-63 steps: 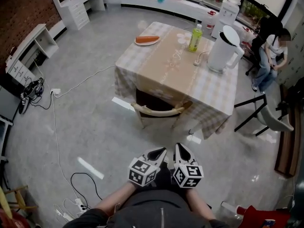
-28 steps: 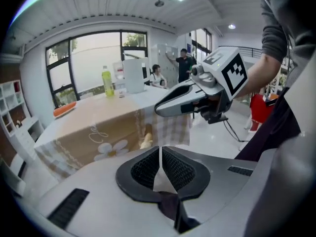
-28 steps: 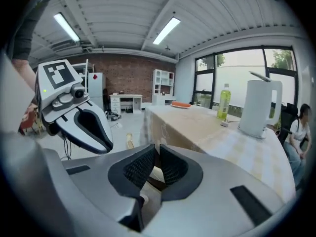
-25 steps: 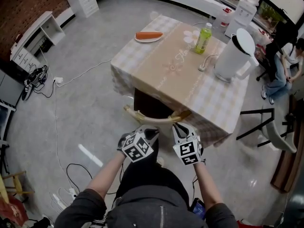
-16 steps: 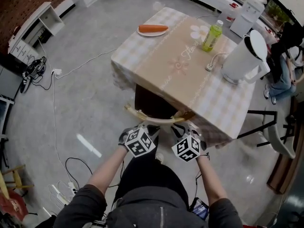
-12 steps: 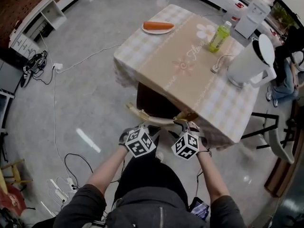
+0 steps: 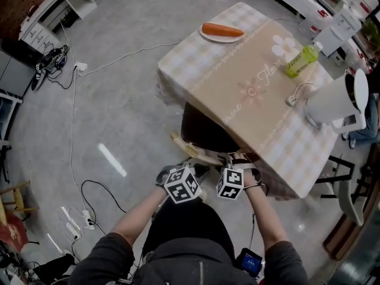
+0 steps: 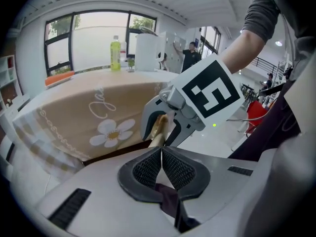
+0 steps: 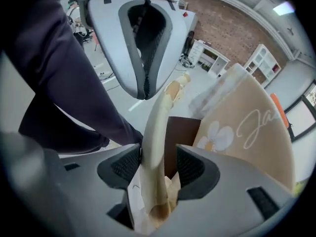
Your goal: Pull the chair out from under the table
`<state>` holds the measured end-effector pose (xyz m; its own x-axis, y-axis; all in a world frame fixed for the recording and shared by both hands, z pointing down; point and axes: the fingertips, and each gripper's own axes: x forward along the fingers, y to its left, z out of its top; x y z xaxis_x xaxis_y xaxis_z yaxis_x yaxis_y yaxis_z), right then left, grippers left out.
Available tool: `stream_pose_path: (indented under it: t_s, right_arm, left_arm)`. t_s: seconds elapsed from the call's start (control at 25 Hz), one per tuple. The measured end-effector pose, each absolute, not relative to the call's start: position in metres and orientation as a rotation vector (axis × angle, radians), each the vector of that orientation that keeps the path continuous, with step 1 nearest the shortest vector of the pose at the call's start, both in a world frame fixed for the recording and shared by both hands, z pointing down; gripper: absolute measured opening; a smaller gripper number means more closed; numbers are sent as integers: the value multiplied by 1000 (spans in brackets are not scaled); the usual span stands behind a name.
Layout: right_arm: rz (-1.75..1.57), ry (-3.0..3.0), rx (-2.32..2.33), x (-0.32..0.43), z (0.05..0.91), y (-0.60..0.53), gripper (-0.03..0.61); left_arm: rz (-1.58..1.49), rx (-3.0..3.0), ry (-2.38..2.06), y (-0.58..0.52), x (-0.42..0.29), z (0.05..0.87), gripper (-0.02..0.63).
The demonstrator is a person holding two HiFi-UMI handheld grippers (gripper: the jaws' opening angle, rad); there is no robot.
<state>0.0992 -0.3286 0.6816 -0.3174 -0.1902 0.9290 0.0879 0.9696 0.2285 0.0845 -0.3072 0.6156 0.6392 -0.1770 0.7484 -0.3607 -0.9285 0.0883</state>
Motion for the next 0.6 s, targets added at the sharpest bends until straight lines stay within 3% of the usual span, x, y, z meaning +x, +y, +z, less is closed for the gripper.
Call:
stream_pose_path:
  t_s: [0.48,0.6]
  right_arm:
    - [-225,-1750,-26,106,724,-325,192]
    - [-284,-1732,-3,107,727,-326,115]
  left_arm:
    - [1181,2593,-377,-306,81,628,12]
    - [1185,2593,-371,-304,81,627,12]
